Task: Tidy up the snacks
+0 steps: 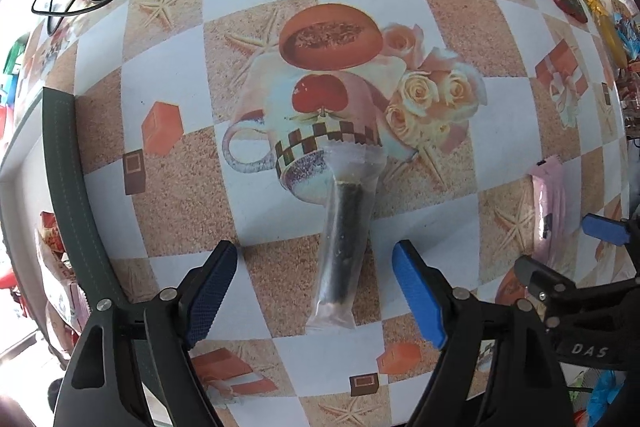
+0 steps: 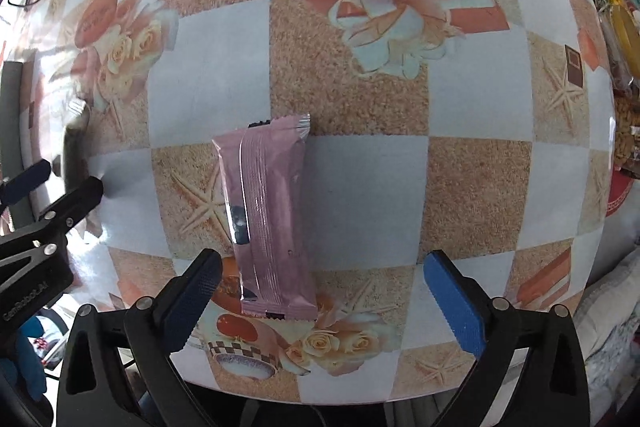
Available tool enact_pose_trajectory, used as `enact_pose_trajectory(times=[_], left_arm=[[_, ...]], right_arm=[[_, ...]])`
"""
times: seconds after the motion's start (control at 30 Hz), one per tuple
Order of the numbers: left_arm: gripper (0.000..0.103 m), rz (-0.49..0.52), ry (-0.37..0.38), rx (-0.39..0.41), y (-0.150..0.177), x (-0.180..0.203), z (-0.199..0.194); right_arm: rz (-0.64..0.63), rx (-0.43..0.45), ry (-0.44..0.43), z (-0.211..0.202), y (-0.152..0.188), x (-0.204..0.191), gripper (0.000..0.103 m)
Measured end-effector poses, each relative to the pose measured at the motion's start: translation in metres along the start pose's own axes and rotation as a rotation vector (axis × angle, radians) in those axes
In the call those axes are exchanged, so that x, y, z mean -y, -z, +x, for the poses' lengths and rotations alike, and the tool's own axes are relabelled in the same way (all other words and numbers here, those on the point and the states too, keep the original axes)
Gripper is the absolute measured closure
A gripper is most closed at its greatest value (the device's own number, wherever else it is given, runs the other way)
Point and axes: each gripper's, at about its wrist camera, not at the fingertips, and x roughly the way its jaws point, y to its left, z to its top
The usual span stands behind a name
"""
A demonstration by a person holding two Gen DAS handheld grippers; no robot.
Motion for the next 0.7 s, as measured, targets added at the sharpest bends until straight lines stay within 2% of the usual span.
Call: enact_pose_trajectory(times=[0.13,0.17,0.23,0.7], left_arm=[[0.001,-0.01,-0.002,-0.007,-0.003,-0.004,0.011],[0.0,-0.017,0.0,-0.011,-0.003,-0.006,0.014],[0.0,-0.029,0.017,-0.006,-0.003,-0.008,0.017],[0.0,-0.017,0.018,0.005,-0.003,-0.006,0.017]], right_arm=[[-0.014,0.004,0.02,0.002,-0.003,-0.008,0.001],[-0.013,0.003,0.02,0.002,-0.004,-0.01,0.001],[-0.013,0.0,0.02,0.003,-0.006,-0.013,0.001],[-0.014,0.003,0.012,0.006,-0.014,-0.014,0.0]])
